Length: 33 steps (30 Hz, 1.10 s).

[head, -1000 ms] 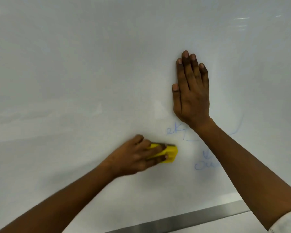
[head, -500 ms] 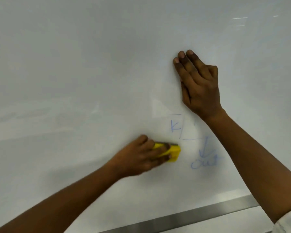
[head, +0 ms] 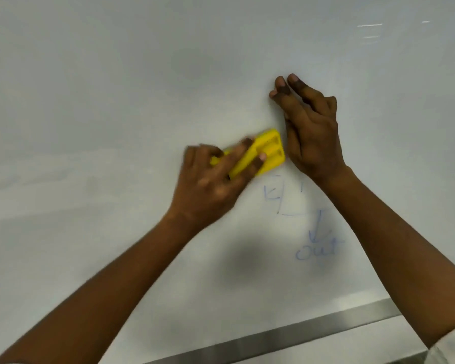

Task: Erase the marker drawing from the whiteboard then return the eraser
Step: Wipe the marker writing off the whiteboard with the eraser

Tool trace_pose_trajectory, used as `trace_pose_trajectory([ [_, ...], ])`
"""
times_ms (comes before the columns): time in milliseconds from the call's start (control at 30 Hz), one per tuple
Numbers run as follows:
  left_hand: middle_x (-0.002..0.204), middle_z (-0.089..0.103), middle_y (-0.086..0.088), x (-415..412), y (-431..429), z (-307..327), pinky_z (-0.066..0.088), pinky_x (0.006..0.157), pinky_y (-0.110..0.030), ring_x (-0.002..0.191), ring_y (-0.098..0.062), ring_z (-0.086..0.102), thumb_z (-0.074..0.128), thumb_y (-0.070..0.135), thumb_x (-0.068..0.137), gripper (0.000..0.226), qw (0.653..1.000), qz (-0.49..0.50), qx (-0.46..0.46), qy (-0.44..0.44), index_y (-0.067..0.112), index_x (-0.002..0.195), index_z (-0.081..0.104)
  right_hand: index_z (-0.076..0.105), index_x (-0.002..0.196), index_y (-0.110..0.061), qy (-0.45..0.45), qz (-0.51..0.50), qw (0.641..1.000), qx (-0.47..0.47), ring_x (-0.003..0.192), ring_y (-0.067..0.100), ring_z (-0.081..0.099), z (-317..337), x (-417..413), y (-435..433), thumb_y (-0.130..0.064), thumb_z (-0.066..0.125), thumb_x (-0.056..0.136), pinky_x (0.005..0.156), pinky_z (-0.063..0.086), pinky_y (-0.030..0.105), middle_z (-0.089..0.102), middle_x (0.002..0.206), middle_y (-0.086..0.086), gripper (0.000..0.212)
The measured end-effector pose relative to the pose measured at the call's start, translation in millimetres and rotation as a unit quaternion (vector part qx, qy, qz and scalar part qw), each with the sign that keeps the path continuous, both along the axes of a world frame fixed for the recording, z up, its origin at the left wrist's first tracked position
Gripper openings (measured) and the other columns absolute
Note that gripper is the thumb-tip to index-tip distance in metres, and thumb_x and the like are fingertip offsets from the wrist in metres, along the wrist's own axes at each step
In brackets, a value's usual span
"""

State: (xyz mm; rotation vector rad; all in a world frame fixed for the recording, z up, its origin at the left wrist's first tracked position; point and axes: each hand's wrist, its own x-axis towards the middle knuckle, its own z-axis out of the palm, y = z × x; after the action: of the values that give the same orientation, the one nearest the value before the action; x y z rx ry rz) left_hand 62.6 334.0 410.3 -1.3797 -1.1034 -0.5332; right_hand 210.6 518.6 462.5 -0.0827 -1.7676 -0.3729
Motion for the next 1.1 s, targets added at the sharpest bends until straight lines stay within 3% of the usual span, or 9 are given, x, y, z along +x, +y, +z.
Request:
trace_pose_trajectory([
  [133,0.142,0.071,-0.004,13,4,-76,0.046,0.074,-0.037,0.078,-0.028,0.064,0.084,0.024,0.092,0.048,0.972,-0.021,-0.204,0.112,0.028,0.138,0.073,0.059,0.143,-0.013,-0.001,0.007,1.0,-0.013,0.146,0.022,0.046,0,1,-4,-0.005,0.042,0.108,0.092,0.03,0.03,0.056,0.153,0.004,0.039],
  [200,0.143,0.069,-0.002,13,6,-98,0.046,0.073,-0.036,0.08,-0.025,0.062,0.076,0.025,0.096,0.045,0.96,-0.01,-0.238,0.145,0.03,0.141,0.07,0.059,0.143,-0.012,-0.005,0.007,1.0,-0.015,0.147,0.023,0.046,-1,2,-5,-0.005,0.041,0.108,0.092,0.034,0.033,0.056,0.153,0.006,0.039],
  [400,0.14,0.071,-0.005,14,9,-67,0.048,0.076,-0.039,0.086,-0.03,0.062,0.056,0.012,0.107,0.038,0.984,-0.011,-0.143,0.102,0.026,0.139,0.072,0.06,0.142,-0.01,-0.008,0.016,0.999,-0.047,0.147,0.025,0.047,-2,3,-14,-0.006,0.042,0.108,0.093,0.035,0.034,0.057,0.152,0.007,0.039],
  [500,0.143,0.07,-0.006,10,12,-15,0.043,0.074,-0.041,0.087,-0.031,0.055,0.072,0.015,0.1,0.041,0.999,0.006,-0.02,0.045,0.027,0.139,0.072,0.063,0.139,-0.01,-0.006,0.046,0.994,-0.097,0.147,0.022,0.045,-2,6,-24,-0.007,0.044,0.104,0.097,0.039,0.039,0.057,0.152,0.006,0.04],
  [600,0.141,0.072,-0.004,11,13,12,0.043,0.07,-0.04,0.08,-0.034,0.061,0.08,0.027,0.099,0.036,0.998,0.032,0.047,0.009,0.028,0.134,0.076,0.064,0.138,-0.011,-0.001,0.074,0.988,-0.137,0.148,0.017,0.044,2,13,-31,-0.012,0.043,0.104,0.105,0.04,0.035,0.058,0.151,0.003,0.04],
  [700,0.139,0.073,-0.003,17,12,8,0.046,0.07,-0.039,0.077,-0.035,0.065,0.079,0.031,0.101,0.031,0.998,0.042,0.046,-0.006,0.029,0.132,0.078,0.064,0.137,-0.007,0.05,0.079,0.986,-0.136,0.142,0.019,0.052,-5,19,-40,-0.016,0.049,0.107,0.11,0.049,0.041,0.063,0.146,0.004,0.035],
  [833,0.141,0.072,-0.003,23,12,4,0.046,0.069,-0.038,0.075,-0.034,0.062,0.074,0.037,0.104,0.031,0.997,0.05,0.055,-0.039,0.029,0.134,0.077,0.06,0.138,-0.005,0.128,0.077,0.968,-0.203,0.126,0.028,0.058,-49,18,-65,-0.015,0.056,0.105,0.094,0.056,0.048,0.064,0.14,0.004,0.035],
  [933,0.141,0.071,-0.005,34,13,-3,0.05,0.066,-0.039,0.074,-0.033,0.059,0.072,0.04,0.105,0.034,0.995,0.051,0.057,-0.069,0.025,0.135,0.076,0.065,0.133,-0.008,0.126,0.064,0.962,-0.233,0.121,0.027,0.056,-81,12,-78,-0.015,0.058,0.104,0.088,0.055,0.046,0.055,0.144,0.008,0.031],
  [1100,0.16,0.053,-0.017,46,3,-16,0.055,0.07,-0.044,0.082,-0.033,0.058,0.062,0.046,0.103,0.062,0.989,0.023,-0.058,-0.136,0.01,0.154,0.058,0.062,0.139,-0.012,0.123,0.081,0.96,-0.239,0.121,0.027,0.057,-85,5,-83,-0.025,0.049,0.109,0.089,0.056,0.045,0.049,0.146,0.009,0.035],
])
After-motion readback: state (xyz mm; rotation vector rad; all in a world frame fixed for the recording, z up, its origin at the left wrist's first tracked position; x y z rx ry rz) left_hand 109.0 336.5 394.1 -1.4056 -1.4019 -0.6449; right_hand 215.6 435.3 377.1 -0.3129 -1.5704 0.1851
